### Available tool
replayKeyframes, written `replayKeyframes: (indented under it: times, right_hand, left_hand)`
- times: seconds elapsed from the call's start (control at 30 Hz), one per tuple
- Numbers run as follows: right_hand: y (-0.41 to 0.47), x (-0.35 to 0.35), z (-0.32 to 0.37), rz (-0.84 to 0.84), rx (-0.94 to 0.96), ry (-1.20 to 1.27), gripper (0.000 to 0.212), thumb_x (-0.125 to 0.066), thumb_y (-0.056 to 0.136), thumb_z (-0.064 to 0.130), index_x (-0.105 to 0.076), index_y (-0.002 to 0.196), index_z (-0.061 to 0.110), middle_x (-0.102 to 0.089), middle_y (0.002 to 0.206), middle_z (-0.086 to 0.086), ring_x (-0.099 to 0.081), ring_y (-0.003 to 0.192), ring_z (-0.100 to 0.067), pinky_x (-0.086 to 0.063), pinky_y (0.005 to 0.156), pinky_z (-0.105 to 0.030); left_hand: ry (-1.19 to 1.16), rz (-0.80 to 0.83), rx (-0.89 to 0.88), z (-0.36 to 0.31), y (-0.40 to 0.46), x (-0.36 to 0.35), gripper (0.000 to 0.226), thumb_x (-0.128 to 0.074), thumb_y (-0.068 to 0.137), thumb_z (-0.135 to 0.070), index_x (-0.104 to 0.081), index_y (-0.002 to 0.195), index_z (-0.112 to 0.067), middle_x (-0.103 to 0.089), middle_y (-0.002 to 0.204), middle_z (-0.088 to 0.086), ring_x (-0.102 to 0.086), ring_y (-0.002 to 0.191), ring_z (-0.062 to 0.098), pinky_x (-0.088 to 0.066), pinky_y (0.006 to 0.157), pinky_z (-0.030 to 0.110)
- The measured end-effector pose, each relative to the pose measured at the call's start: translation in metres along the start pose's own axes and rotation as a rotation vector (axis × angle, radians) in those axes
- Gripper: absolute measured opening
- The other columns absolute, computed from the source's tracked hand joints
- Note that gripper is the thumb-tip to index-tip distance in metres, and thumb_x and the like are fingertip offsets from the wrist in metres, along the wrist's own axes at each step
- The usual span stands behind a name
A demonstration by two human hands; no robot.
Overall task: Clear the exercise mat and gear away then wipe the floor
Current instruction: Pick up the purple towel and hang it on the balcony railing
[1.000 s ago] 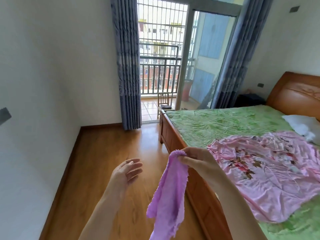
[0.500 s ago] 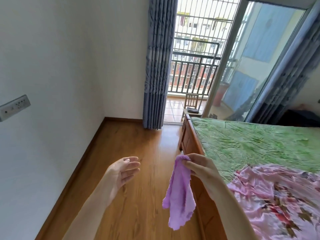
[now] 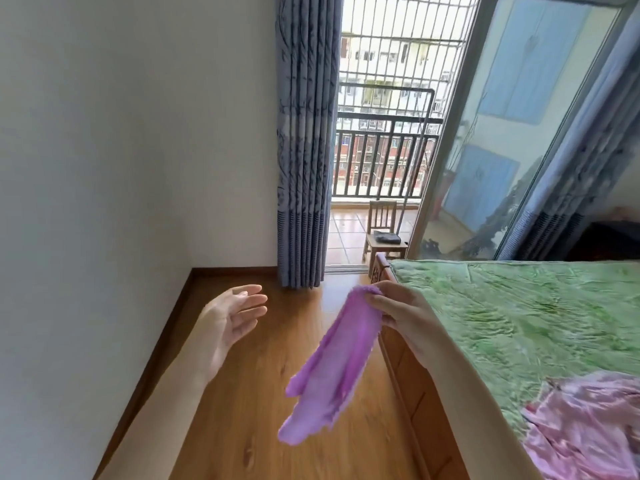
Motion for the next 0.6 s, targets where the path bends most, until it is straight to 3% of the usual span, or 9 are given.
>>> replayKeyframes:
  times: [0.23,0.33,0.5,0.6]
  right_hand:
    - [0.129,0.016,-0.007,-0.052,0.021,-0.047,0.011,-0.059,0.088,0.003,-0.068,0.086,0.01,-0.062,0.081,-0.004,-0.06,0.079,-0.012,-0.05,0.063,-0.018]
    - [0.181,0.028,-0.016,-0.067,0.027,-0.045,0.011,-0.061,0.087,0.004,-0.07,0.088,0.011,-0.063,0.08,-0.002,-0.06,0.077,-0.01,-0.049,0.062,-0.018]
    - [0.274,0.063,-0.026,-0.073,0.053,-0.039,0.013,-0.061,0.087,0.001,-0.068,0.097,-0.003,-0.062,0.084,-0.011,-0.06,0.079,-0.017,-0.049,0.061,-0.019]
    - [0.326,0.087,-0.019,-0.079,0.055,-0.01,0.01,-0.061,0.086,0.002,-0.07,0.09,0.001,-0.065,0.078,-0.006,-0.061,0.073,-0.014,-0.049,0.059,-0.018]
  left_hand:
    - [0.032,0.025,-0.007,-0.016,0.115,-0.023,0.022,-0.043,0.097,-0.018,-0.062,0.108,-0.015,-0.067,0.107,0.007,-0.064,0.1,0.022,-0.047,0.091,0.033]
    - [0.019,0.033,-0.007,-0.018,0.164,-0.039,0.022,-0.043,0.097,-0.018,-0.061,0.108,-0.014,-0.067,0.107,0.007,-0.063,0.099,0.021,-0.048,0.086,0.03]
    - [-0.006,0.038,-0.039,-0.037,0.253,-0.079,0.022,-0.042,0.097,-0.018,-0.06,0.109,-0.013,-0.066,0.105,0.006,-0.063,0.098,0.02,-0.048,0.083,0.027]
    - [0.001,0.051,-0.05,-0.056,0.306,-0.108,0.02,-0.042,0.097,-0.018,-0.06,0.106,-0.014,-0.065,0.103,0.006,-0.062,0.096,0.019,-0.048,0.083,0.027]
Point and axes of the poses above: each hand's wrist, its own y-axis towards the middle knuckle, its own x-axis out of the back of the hand, z = x × y, the point moved 6 cm from there along y, towards the middle knuckle
